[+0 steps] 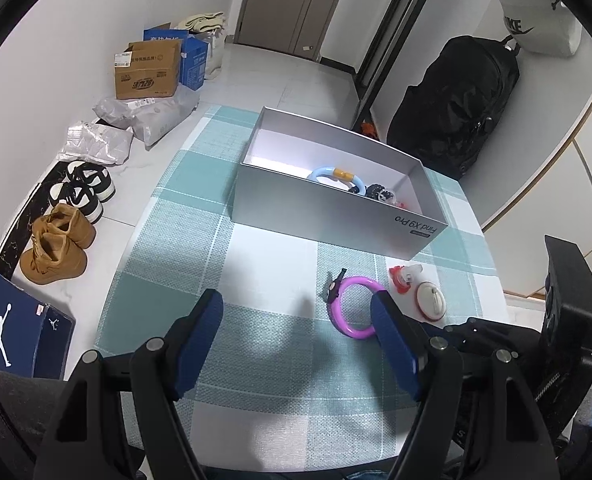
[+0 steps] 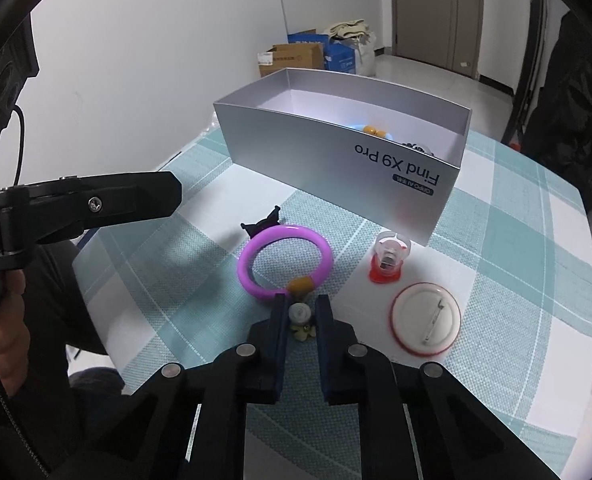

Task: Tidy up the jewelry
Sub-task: 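Grasp the small white bead charm with the right tool while the left tool grasps the purple ring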

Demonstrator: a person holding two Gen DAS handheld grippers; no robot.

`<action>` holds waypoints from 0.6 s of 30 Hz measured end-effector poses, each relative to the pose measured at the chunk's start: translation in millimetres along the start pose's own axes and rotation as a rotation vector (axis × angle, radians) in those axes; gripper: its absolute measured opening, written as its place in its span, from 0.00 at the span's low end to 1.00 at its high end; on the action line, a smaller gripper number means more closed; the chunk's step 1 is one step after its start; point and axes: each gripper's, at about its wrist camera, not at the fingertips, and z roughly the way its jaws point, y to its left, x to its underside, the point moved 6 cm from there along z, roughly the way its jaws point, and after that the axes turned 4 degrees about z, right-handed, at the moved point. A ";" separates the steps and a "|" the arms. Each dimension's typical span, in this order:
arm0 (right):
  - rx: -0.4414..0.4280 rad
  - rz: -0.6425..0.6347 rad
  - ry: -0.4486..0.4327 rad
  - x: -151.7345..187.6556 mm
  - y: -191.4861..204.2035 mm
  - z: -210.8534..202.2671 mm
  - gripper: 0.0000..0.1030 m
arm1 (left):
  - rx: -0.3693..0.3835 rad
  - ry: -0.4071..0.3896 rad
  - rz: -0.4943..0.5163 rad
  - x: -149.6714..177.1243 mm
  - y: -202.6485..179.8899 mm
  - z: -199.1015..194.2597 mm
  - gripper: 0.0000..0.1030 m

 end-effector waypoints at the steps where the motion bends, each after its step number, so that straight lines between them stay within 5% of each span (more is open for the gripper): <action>1: -0.004 -0.001 0.001 0.2 -0.1 -0.3 0.12 | 0.000 0.000 -0.001 0.0 0.2 0.0 0.70; 18: -0.022 0.086 -0.052 -5.8 -23.0 -24.9 0.12 | -0.003 0.002 0.023 -0.3 -12.1 5.9 0.70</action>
